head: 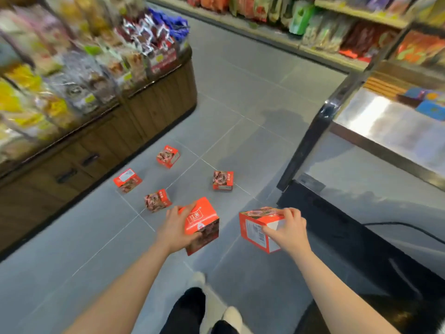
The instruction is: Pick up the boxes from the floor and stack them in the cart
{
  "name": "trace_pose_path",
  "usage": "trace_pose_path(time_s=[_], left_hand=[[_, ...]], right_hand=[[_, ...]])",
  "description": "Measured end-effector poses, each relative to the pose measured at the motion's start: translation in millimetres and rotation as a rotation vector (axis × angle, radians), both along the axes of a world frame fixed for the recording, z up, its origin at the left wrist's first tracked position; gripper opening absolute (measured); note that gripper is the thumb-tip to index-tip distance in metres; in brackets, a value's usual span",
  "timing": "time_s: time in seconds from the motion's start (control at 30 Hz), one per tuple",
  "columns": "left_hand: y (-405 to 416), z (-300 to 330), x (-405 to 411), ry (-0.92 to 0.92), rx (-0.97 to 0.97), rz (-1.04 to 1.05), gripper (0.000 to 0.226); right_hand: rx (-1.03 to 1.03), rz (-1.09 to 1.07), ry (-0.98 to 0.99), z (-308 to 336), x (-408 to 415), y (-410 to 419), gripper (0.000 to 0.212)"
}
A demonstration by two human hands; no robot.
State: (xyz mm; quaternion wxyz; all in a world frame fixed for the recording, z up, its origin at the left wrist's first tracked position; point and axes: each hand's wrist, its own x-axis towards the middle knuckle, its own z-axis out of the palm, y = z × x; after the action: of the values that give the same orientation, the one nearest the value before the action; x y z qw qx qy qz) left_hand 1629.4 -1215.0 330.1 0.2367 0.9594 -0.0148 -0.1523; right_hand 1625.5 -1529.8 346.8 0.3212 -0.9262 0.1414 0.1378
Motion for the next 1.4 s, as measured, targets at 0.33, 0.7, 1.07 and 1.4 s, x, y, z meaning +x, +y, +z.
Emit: trace_pose_path(time_s=[0.33,0.7,1.07,1.4], left_hand=[[171,91,-111,-0.116,0.098,0.408,0.090],[396,130,-325,-0.148,0.131,0.725,0.090],[549,155,-527,-0.210,0.134,1.138,0.086],[655,155,-635,-0.222,0.199,1.418,0.084]], right_hand=[[-0.039,0.442,-0.099,86,17,171,0.083],[0.018,0.768,-0.250,117,-69,451,0.064],[0.169,1.120,-0.250,158,-184,716,0.042],[0.286,1.410,-0.267,168,-269,939,0.037]])
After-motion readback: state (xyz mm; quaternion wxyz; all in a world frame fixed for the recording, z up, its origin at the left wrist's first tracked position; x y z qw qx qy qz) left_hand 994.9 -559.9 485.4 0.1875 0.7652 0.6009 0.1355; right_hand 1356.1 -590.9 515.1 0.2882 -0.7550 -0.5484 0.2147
